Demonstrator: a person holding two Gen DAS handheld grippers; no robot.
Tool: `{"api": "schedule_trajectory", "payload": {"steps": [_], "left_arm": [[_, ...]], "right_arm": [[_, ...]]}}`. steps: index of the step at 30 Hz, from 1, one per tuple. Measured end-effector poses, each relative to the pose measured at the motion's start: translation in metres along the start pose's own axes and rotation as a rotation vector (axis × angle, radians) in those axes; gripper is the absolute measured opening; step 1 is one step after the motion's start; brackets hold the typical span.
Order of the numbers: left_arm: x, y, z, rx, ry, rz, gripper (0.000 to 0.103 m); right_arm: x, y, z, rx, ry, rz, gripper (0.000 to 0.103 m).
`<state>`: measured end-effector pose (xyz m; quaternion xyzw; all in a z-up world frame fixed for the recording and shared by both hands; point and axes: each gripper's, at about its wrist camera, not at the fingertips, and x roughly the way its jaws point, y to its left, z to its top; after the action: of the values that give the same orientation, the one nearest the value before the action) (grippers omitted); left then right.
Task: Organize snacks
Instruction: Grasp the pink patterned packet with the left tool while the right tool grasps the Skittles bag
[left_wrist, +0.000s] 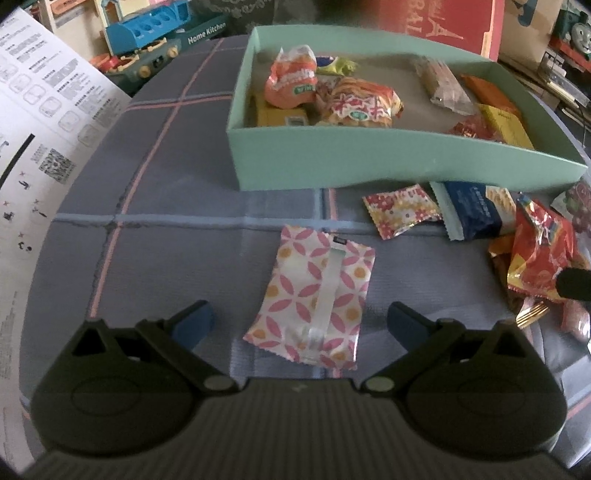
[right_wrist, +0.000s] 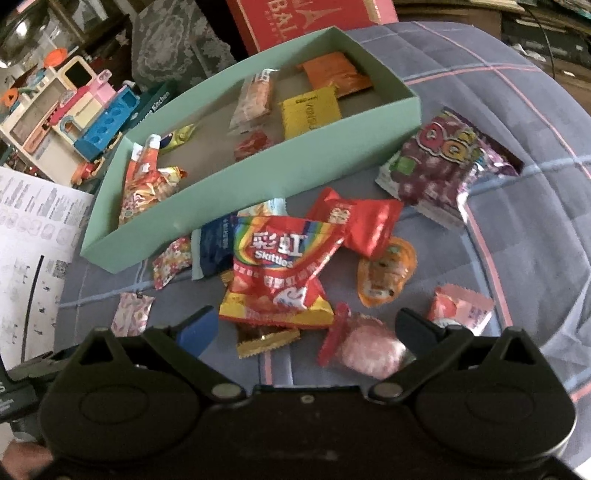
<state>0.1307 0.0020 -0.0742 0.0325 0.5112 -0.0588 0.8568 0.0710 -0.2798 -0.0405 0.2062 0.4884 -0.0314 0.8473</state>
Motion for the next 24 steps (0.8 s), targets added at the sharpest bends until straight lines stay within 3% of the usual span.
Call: {"api": "schedule_trajectory", "payload": {"steps": [7, 10, 15, 24], "left_arm": [[0.003, 0.001, 0.001, 0.015, -0.006, 0.015, 0.103], [0.004, 0.003, 0.002, 0.015, -0.008, 0.014, 0.103], [0.004, 0.003, 0.003, 0.013, -0.013, 0.015, 0.103], [0.006, 0.001, 0.004, 0.012, -0.026, 0.020, 0.103]], "right_arm": [[0.017, 0.020, 0.006, -0.060, 0.005, -0.006, 0.102], [0.022, 0.030, 0.008, -0.102, -0.015, -0.020, 0.093], [0.027, 0.038, 0.006, -0.164, -0.048, -0.040, 0.068], [0.029, 0.039, 0.003, -0.208, -0.069, -0.041, 0.066]]}}
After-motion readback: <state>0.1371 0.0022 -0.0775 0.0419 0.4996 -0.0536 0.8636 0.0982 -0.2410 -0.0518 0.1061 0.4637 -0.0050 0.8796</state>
